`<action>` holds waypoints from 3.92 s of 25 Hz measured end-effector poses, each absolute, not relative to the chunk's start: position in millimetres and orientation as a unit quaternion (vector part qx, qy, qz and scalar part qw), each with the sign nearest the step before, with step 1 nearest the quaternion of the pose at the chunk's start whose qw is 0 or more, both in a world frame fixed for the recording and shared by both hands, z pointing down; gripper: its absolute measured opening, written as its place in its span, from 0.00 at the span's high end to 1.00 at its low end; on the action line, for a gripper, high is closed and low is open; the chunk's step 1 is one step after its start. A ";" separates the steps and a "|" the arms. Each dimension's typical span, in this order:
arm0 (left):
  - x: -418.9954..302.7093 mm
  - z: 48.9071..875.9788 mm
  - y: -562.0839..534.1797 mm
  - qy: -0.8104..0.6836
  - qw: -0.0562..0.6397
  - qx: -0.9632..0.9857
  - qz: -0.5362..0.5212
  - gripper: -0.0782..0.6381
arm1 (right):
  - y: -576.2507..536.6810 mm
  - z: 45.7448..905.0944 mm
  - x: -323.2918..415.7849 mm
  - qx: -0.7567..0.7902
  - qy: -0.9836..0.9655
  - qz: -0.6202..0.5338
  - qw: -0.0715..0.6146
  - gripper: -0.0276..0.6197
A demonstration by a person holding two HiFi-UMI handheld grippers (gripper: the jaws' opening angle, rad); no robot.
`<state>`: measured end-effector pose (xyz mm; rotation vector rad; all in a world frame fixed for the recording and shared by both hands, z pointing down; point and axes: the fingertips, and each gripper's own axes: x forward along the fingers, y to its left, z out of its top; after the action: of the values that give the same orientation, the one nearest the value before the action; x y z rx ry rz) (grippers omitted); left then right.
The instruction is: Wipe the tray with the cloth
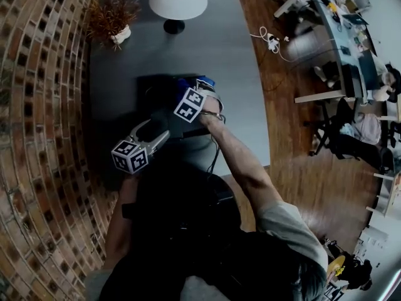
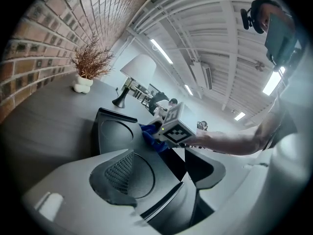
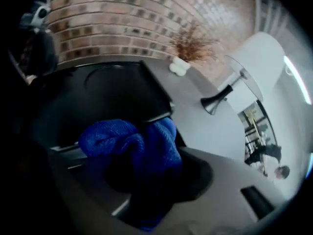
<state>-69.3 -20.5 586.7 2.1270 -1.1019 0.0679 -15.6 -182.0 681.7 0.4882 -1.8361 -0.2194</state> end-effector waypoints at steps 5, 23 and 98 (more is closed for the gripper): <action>-70.7 585.9 -21.7 -0.430 0.369 0.824 0.022 0.45 | -151.4 691.1 -22.8 0.126 -0.800 -0.135 0.571 0.74; -72.4 587.6 -23.2 -0.442 0.368 0.818 0.020 0.45 | -36.1 690.2 4.0 -0.187 -0.762 -0.252 0.566 0.74; -77.9 591.6 -22.6 -0.442 0.356 0.823 0.001 0.45 | -16.1 678.0 28.9 -0.131 -0.783 -0.060 0.605 0.75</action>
<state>-77.9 -22.6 591.6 2.1262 -1.1423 0.0027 28.9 -16.1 678.0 -0.3035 -1.8114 -0.1399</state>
